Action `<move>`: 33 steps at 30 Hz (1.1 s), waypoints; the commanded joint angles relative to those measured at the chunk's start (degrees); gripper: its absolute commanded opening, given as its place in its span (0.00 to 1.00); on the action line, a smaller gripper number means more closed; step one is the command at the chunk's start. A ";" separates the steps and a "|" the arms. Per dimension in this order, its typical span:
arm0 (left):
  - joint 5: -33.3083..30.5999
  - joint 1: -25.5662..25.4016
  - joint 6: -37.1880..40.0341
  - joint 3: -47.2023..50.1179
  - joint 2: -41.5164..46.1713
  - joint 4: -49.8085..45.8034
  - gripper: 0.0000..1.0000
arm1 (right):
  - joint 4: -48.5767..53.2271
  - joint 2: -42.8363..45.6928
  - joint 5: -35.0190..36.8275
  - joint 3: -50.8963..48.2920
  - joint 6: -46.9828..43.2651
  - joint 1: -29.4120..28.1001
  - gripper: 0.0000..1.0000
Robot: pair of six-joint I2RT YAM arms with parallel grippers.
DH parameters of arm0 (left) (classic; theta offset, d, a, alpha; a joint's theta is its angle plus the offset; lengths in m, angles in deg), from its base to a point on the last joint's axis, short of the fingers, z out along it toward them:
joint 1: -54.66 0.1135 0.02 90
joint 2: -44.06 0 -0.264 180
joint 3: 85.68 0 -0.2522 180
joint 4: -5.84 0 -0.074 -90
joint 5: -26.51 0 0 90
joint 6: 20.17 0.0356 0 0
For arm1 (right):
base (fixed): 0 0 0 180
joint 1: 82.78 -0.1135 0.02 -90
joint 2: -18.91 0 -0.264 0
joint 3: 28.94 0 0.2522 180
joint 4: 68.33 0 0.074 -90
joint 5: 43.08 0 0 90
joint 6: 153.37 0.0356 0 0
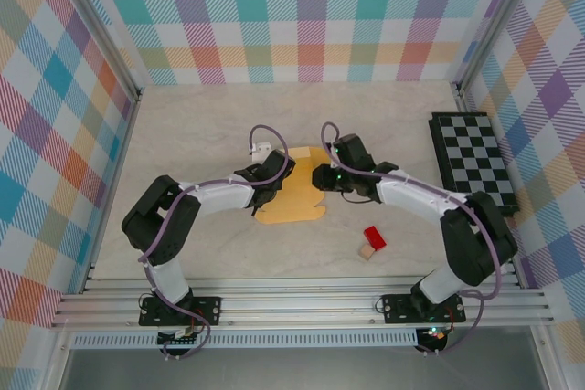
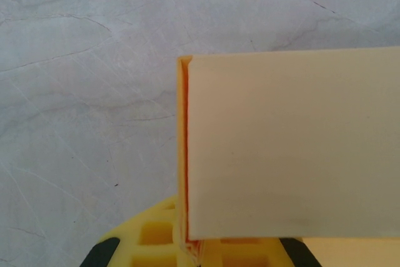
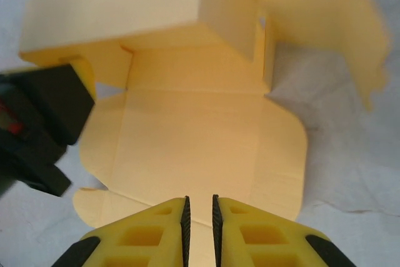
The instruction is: Fold the paper box
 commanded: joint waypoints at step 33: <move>2.26 1.25 0.09 0.21 -2.88 -3.12 0.00 | 8.07 -0.32 3.66 7.46 -23.16 15.13 0.34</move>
